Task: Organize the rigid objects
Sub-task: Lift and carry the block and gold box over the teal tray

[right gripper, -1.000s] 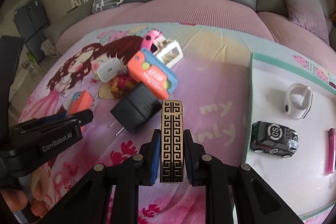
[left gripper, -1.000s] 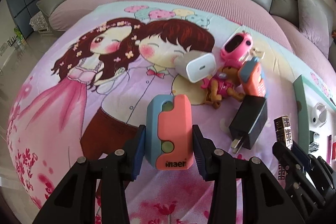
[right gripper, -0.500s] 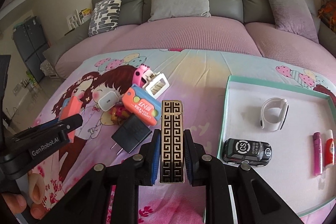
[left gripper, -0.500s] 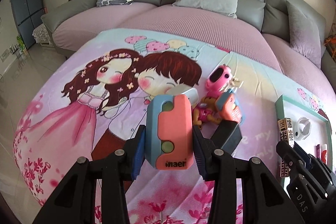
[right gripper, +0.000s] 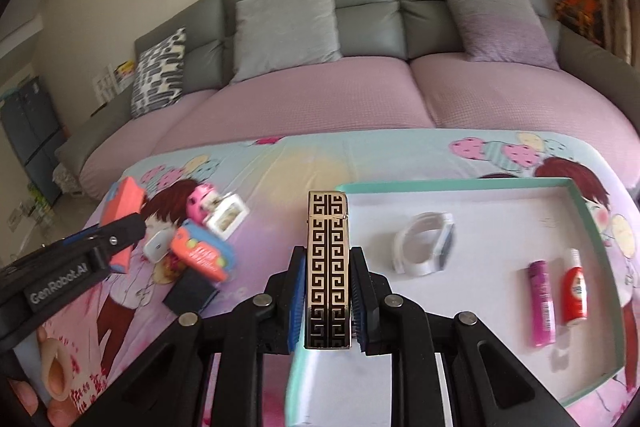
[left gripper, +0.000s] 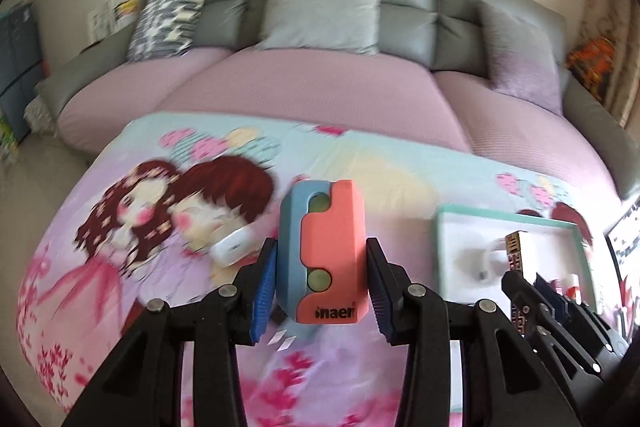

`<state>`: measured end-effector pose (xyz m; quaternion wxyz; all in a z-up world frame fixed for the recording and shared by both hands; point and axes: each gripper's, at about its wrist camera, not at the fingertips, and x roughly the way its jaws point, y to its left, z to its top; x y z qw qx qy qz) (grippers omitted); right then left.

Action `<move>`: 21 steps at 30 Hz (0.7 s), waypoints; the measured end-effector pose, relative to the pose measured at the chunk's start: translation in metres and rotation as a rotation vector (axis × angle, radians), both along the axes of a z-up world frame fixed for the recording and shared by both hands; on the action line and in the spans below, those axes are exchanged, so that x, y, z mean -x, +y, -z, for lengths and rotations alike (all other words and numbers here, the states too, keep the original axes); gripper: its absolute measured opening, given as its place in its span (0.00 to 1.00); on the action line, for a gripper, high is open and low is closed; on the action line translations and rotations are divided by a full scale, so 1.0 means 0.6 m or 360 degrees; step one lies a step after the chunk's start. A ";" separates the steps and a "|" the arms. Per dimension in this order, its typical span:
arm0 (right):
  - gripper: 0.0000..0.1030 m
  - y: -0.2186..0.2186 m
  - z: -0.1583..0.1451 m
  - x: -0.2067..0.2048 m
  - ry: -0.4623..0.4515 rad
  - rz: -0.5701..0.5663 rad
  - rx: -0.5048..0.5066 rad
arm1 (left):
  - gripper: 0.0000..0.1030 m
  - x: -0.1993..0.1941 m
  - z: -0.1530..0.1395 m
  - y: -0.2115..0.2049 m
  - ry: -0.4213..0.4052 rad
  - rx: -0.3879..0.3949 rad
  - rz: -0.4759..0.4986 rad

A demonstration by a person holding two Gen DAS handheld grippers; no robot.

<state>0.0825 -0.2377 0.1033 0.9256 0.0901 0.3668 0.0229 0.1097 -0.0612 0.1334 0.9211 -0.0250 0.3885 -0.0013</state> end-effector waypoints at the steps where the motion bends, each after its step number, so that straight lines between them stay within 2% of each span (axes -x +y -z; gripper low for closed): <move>1: 0.21 -0.018 0.000 0.000 0.0006 0.0039 -0.0004 | 0.43 -0.003 -0.006 -0.018 -0.0010 0.0001 0.0038; 8: 0.21 -0.142 -0.003 0.015 0.0041 0.0330 -0.0010 | 0.43 -0.019 -0.041 -0.145 -0.0089 -0.0021 0.0301; 12: 0.21 -0.193 -0.002 0.025 0.0077 0.0459 0.0062 | 0.42 -0.024 -0.047 -0.204 -0.0115 -0.0016 0.0432; 18: 0.21 -0.235 0.004 0.037 0.0107 0.0547 0.0074 | 0.43 -0.024 -0.020 -0.275 -0.0071 0.0023 0.0587; 21: 0.22 -0.235 0.016 0.032 0.0160 0.0536 0.0106 | 0.43 -0.021 0.014 -0.298 0.0016 0.0055 0.0639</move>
